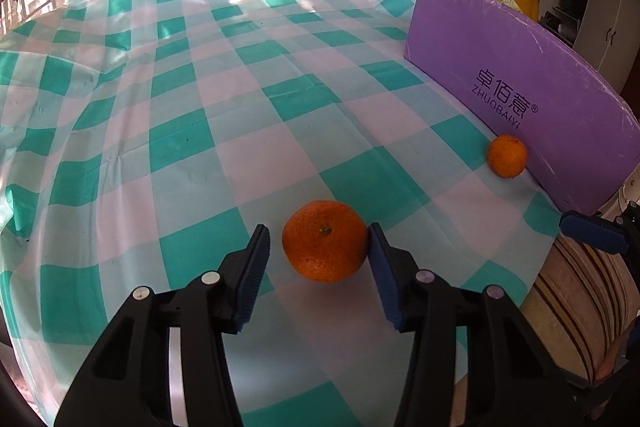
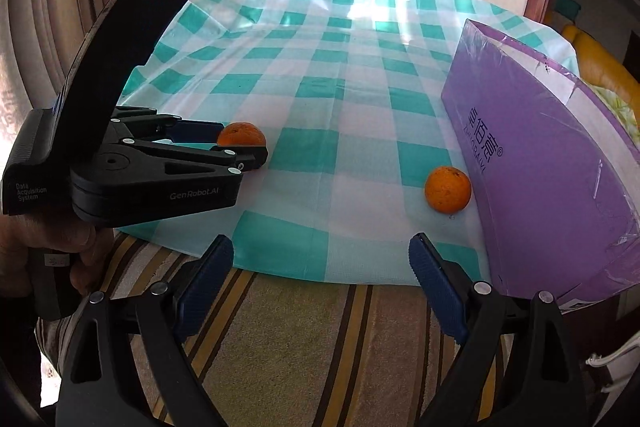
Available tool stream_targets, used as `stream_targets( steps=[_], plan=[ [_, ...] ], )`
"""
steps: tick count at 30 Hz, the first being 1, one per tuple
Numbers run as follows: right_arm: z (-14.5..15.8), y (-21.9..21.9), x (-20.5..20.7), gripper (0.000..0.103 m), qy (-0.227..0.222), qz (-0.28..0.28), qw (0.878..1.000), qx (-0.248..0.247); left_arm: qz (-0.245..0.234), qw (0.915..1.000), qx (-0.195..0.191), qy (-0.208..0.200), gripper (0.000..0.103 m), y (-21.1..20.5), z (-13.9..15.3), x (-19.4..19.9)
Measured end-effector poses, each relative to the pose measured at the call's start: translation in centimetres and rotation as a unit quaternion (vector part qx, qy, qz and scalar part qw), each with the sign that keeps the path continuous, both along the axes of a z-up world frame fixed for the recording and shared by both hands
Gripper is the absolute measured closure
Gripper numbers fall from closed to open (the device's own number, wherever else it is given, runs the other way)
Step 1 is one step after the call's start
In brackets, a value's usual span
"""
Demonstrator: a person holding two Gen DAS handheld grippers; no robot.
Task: Organize fruits
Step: 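Close the left tool on an orange while the right tool closes on another orange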
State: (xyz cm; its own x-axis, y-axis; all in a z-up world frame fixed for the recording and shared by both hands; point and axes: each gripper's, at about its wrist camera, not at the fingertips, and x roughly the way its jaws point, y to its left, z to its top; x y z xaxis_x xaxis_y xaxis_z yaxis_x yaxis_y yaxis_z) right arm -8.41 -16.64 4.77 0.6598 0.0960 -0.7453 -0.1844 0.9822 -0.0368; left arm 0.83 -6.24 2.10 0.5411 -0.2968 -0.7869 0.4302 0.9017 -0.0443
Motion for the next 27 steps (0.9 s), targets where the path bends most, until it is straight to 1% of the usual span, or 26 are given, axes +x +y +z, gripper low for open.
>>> stream_targets(
  steps=[1, 5, 8, 10, 14, 17, 20, 23, 27],
  plan=[
    [0.0, -0.1, 0.1, 0.016, 0.002, -0.004, 1.000, 0.001, -0.004, 1.0000, -0.002, 0.000, 0.060, -0.1, 0.0, -0.1],
    [-0.1, -0.7, 1.0, 0.016, 0.012, -0.028, 0.999, 0.015, 0.003, 0.9999, -0.014, -0.004, 0.061, 0.3, -0.1, -0.1],
    [-0.2, -1.0, 1.8, 0.016, 0.018, -0.049, 0.998, 0.020, 0.030, 0.9988, -0.039, -0.003, 0.062, 1.5, -0.2, 0.0],
    [-0.3, -1.1, 2.5, 0.016, 0.024, -0.073, 0.997, 0.013, 0.055, 0.9970, -0.055, -0.004, 0.062, 2.5, -0.1, 0.1],
    [-0.4, -0.9, 3.9, 0.016, 0.037, -0.103, 0.994, 0.014, 0.100, 0.9908, -0.091, -0.002, 0.062, 4.7, -0.1, 0.3],
    [0.0, -0.8, 4.6, 0.017, 0.028, -0.123, 0.992, 0.014, 0.121, 0.9867, -0.109, 0.005, 0.062, 5.8, -0.2, 0.4],
    [0.0, -1.6, 5.6, 0.017, 0.029, -0.171, 0.985, 0.023, 0.126, 0.9859, -0.110, 0.005, 0.062, 6.0, -0.2, 0.4],
    [-0.3, -3.0, 6.1, 0.017, 0.042, -0.231, 0.971, 0.048, 0.125, 0.9864, -0.106, 0.003, 0.062, 6.0, -0.2, 0.4],
    [-0.9, -3.7, 6.1, 0.017, 0.040, -0.285, 0.956, 0.051, 0.126, 0.9862, -0.107, 0.003, 0.062, 5.9, -0.2, 0.3]
  ],
)
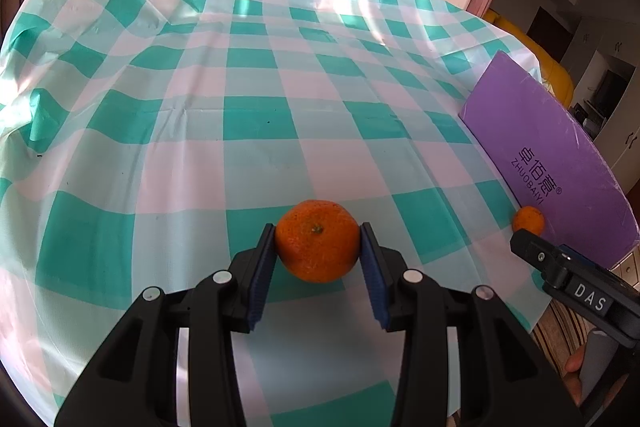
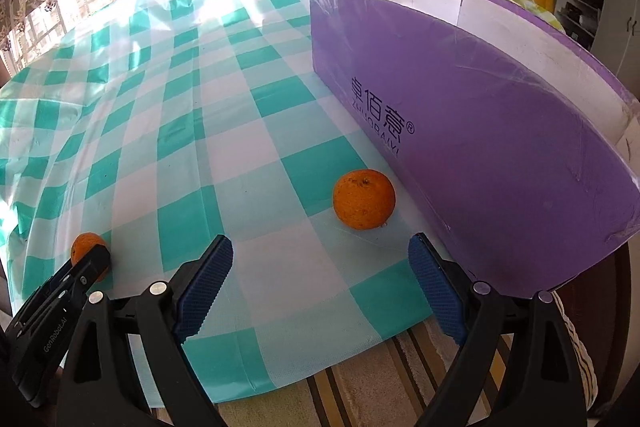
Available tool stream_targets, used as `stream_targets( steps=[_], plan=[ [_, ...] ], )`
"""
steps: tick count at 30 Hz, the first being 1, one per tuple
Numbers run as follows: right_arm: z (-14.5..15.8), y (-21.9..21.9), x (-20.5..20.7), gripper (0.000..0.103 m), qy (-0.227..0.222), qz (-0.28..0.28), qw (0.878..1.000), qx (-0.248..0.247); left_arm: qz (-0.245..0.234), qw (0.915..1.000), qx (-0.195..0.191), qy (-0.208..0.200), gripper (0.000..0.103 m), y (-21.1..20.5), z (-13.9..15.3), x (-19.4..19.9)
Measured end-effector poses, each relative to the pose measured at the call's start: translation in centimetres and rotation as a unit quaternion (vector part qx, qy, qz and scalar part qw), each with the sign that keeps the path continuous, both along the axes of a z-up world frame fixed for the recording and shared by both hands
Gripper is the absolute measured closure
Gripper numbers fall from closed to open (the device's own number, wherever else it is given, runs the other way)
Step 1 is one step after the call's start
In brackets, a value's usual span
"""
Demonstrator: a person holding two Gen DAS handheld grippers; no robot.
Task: Organize fruits
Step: 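Close the left tool on an orange while the right tool closes on another orange, then carry the orange in the left tool and the orange in the right tool over the box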
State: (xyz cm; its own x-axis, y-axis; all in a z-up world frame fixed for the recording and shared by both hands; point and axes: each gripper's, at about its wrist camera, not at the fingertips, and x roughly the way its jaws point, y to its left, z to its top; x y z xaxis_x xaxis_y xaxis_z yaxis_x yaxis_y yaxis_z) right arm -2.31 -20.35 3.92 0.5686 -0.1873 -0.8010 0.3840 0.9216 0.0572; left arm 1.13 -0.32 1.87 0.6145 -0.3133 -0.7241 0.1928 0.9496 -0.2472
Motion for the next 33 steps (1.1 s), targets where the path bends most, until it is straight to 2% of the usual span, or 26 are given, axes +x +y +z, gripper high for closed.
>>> stream_targets(
  steps=[2, 6, 14, 19, 21, 24, 30, 33],
  plan=[
    [-0.6, -0.6, 0.4, 0.017, 0.010, -0.026, 1.000, 0.009, 0.000, 1.0000, 0.001, 0.000, 0.062, 0.0, 0.0, 0.0],
    [-1.7, -0.8, 1.8, 0.018, 0.032, -0.042, 0.998, 0.029, 0.000, 1.0000, 0.000, 0.000, 0.062, 0.0, 0.0, 0.0],
    [-2.0, -1.1, 3.3, 0.024, 0.032, -0.069, 0.997, 0.013, 0.001, 1.0000, -0.001, -0.001, 0.062, 0.0, 0.0, -0.1],
    [-2.1, -1.6, 3.8, 0.037, 0.029, -0.074, 0.997, 0.004, 0.001, 1.0000, 0.000, -0.001, 0.062, 0.0, 0.0, -0.1],
    [-2.0, -1.7, 3.9, 0.046, 0.025, -0.071, 0.997, 0.000, 0.001, 1.0000, 0.000, -0.001, 0.062, 0.0, 0.0, -0.1],
    [-1.9, -1.5, 4.0, 0.052, 0.020, -0.059, 0.998, -0.002, 0.001, 1.0000, 0.001, -0.001, 0.062, -0.1, 0.0, -0.1],
    [-1.8, -0.9, 4.2, 0.062, 0.011, -0.026, 1.000, 0.001, 0.001, 1.0000, 0.001, -0.002, 0.062, -0.1, 0.0, -0.1],
    [-1.8, -0.3, 4.3, 0.064, 0.007, 0.000, 1.000, 0.005, 0.001, 1.0000, 0.001, -0.002, 0.062, -0.1, 0.0, -0.1]
  ],
)
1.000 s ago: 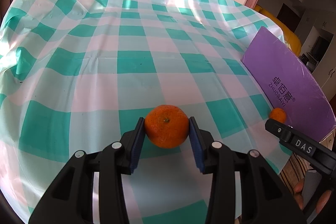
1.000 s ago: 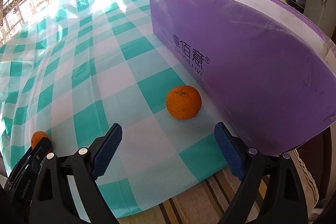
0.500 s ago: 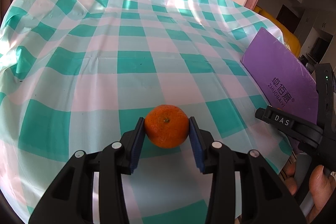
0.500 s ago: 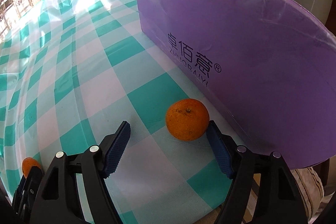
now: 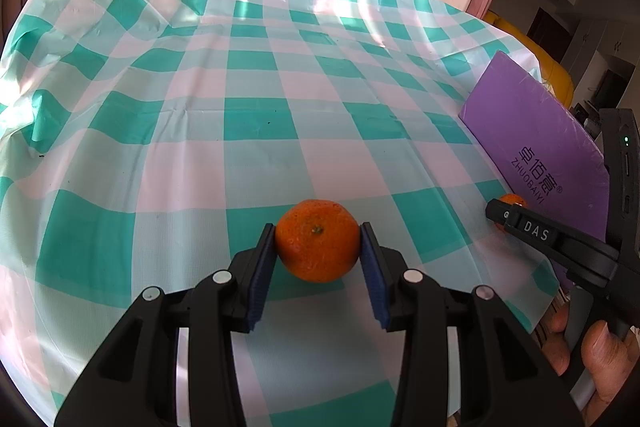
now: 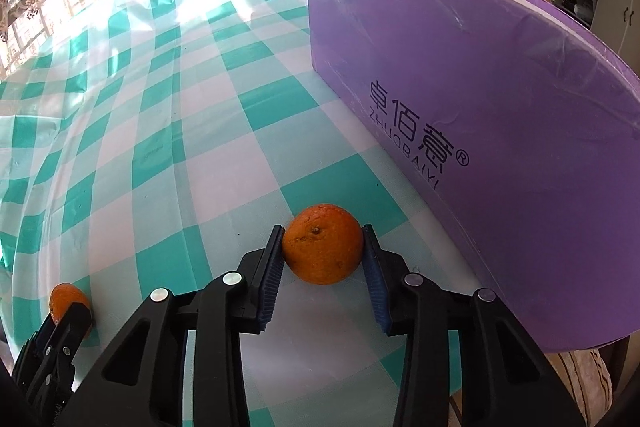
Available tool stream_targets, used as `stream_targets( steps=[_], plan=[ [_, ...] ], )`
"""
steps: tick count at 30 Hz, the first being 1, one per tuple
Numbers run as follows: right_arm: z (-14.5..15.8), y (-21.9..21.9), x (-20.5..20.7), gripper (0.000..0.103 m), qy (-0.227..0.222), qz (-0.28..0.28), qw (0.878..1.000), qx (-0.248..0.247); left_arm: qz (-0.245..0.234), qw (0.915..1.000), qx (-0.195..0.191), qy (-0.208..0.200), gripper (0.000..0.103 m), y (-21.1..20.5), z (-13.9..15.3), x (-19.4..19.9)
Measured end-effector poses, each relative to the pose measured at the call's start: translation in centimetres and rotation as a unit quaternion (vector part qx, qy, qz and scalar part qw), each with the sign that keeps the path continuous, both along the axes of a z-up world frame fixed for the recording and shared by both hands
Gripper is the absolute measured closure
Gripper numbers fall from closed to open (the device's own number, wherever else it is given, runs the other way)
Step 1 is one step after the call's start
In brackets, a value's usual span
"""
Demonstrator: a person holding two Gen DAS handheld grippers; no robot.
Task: Organize fruits
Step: 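Carry the orange in the left tool and the orange in the right tool over the box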
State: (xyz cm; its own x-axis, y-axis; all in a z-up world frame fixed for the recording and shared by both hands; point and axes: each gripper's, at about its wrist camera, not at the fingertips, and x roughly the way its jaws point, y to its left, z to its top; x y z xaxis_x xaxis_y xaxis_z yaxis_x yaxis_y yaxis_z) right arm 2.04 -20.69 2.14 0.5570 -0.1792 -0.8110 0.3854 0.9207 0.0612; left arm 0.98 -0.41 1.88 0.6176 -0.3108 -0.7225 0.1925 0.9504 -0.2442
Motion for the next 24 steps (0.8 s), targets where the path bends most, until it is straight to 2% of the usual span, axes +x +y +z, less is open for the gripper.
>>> stream_targets(
  steps=[15, 24],
  plan=[
    [0.2, 2.2, -0.2, 0.066, -0.013, 0.092, 0.996, 0.016, 0.007, 1.0000, 0.000, -0.005, 0.062, 0.1, 0.1, -0.2],
    [1.9, 2.8, -1.8, 0.066, -0.057, 0.154, 0.985, 0.046, 0.026, 0.9989, 0.014, -0.035, 0.062, 0.7, 1.3, -0.4]
  ],
)
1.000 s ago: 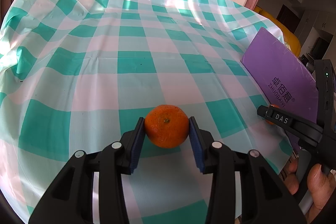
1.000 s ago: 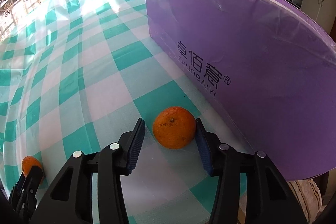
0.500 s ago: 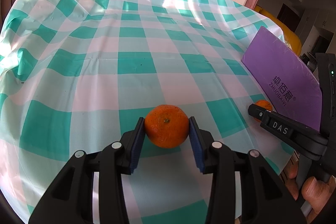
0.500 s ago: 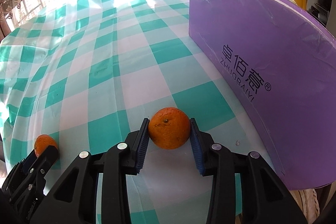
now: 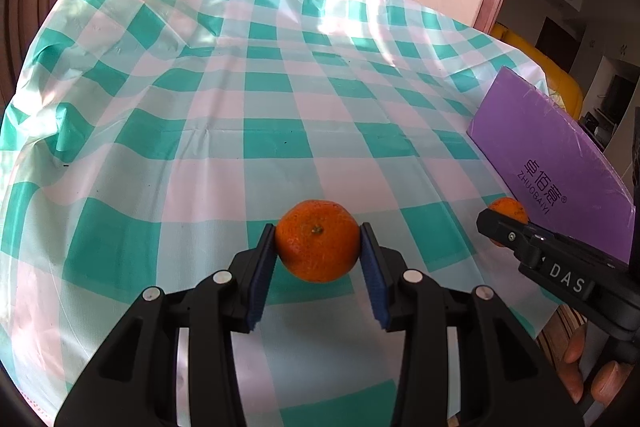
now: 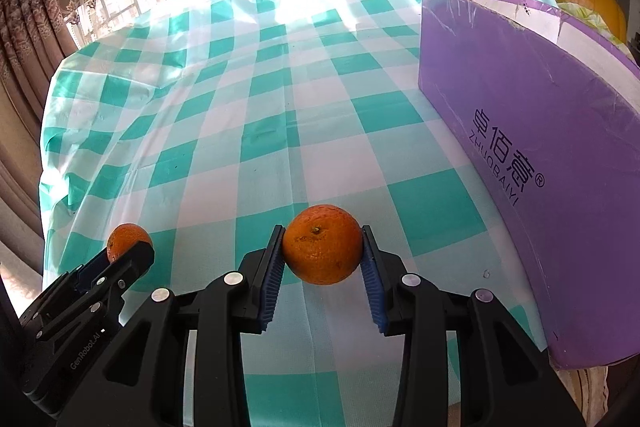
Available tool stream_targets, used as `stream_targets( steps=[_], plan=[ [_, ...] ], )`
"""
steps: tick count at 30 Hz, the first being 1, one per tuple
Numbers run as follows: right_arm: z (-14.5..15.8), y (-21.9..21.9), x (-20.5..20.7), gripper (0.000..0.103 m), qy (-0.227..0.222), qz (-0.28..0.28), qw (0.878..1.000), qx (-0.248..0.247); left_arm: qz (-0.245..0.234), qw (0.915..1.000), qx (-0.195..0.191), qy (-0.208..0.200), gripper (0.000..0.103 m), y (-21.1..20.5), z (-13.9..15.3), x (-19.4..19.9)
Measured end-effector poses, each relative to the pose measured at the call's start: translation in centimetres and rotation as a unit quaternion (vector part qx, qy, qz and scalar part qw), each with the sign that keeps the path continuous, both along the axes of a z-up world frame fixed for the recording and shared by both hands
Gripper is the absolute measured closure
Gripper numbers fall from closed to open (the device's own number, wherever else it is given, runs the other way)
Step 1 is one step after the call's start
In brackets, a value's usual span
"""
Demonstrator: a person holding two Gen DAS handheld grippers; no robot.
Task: Organize fruits
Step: 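Carry the orange in the left tool and the orange in the right tool over the box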
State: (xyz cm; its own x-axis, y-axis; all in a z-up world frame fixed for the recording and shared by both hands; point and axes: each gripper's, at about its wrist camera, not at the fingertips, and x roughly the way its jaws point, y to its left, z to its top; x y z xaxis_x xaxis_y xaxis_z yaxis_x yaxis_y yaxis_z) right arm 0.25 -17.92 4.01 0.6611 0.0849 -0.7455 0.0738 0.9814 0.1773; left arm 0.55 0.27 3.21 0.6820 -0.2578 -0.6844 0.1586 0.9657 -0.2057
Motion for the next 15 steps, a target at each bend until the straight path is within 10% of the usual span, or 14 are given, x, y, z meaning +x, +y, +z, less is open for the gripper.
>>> stream_targets(
  steps=[15],
  plan=[
    [3.7, -0.4, -3.1, 0.066, -0.060, 0.048, 0.997, -0.011, 0.005, 0.9988, 0.028, -0.040, 0.062, -0.2, 1.7, -1.2]
  ],
)
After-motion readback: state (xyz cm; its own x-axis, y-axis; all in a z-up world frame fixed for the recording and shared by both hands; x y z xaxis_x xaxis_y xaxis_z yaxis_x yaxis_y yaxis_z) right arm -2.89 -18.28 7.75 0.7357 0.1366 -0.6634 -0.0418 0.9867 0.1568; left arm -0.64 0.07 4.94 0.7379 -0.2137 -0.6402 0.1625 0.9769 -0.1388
